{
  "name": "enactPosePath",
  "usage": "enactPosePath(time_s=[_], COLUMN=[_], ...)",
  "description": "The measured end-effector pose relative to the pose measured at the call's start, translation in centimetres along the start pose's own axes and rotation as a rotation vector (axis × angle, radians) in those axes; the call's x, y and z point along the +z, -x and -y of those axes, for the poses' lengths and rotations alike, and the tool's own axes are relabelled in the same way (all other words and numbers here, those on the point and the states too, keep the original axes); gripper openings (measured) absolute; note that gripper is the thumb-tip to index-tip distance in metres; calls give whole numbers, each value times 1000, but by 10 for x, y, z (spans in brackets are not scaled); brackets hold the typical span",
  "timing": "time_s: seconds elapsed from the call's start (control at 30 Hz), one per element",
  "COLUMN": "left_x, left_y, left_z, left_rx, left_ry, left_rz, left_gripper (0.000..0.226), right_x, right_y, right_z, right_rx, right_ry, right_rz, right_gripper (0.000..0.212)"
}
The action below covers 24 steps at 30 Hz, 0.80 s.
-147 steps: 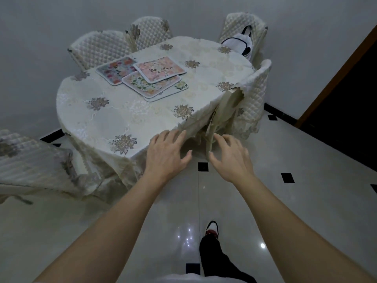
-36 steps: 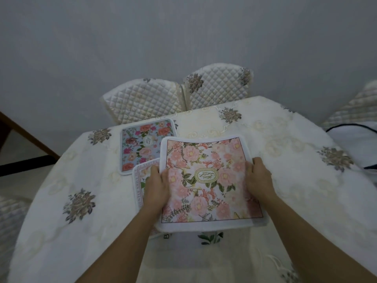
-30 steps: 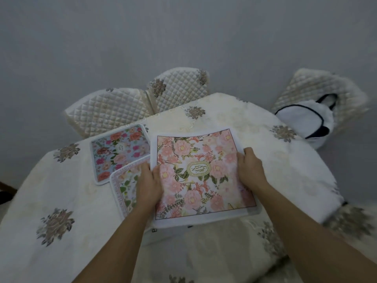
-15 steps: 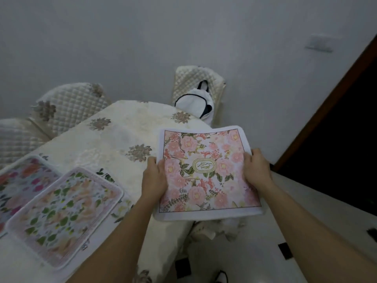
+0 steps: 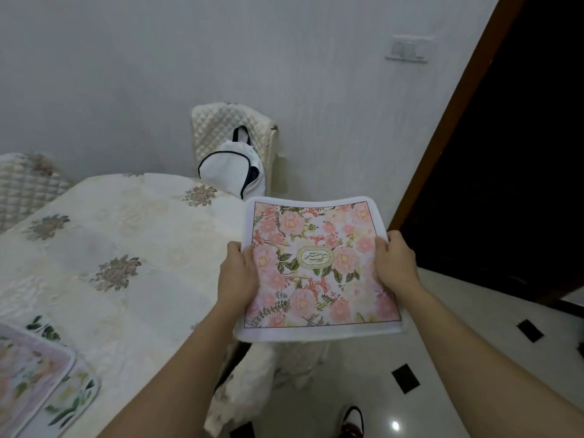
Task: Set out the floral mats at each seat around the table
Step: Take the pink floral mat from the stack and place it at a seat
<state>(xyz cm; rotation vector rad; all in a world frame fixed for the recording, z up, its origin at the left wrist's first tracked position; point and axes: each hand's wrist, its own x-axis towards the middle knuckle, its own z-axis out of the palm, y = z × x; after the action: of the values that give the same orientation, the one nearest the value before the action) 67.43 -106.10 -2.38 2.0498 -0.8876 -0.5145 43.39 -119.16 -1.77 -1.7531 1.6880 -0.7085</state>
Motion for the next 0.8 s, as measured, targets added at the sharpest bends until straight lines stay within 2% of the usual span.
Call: enactPosePath(time_s=[0.33, 0.53, 0.8], left_x=[59, 36, -22], left_y=[-42, -48, -39], left_z=[-45, -37, 21], left_rx=[-129, -235, -413], left_ry=[-121, -100, -59], left_rz=[-162, -310, -523], left_gripper=[30, 30, 31], right_x=[-4, 36, 126], right_y=[-115, -141, -132], right_z=[-3, 34, 107], right_rx=[-81, -188, -370], right_ry=[-16, -55, -33], right_rz=[184, 347, 575], right_gripper=[22, 24, 23])
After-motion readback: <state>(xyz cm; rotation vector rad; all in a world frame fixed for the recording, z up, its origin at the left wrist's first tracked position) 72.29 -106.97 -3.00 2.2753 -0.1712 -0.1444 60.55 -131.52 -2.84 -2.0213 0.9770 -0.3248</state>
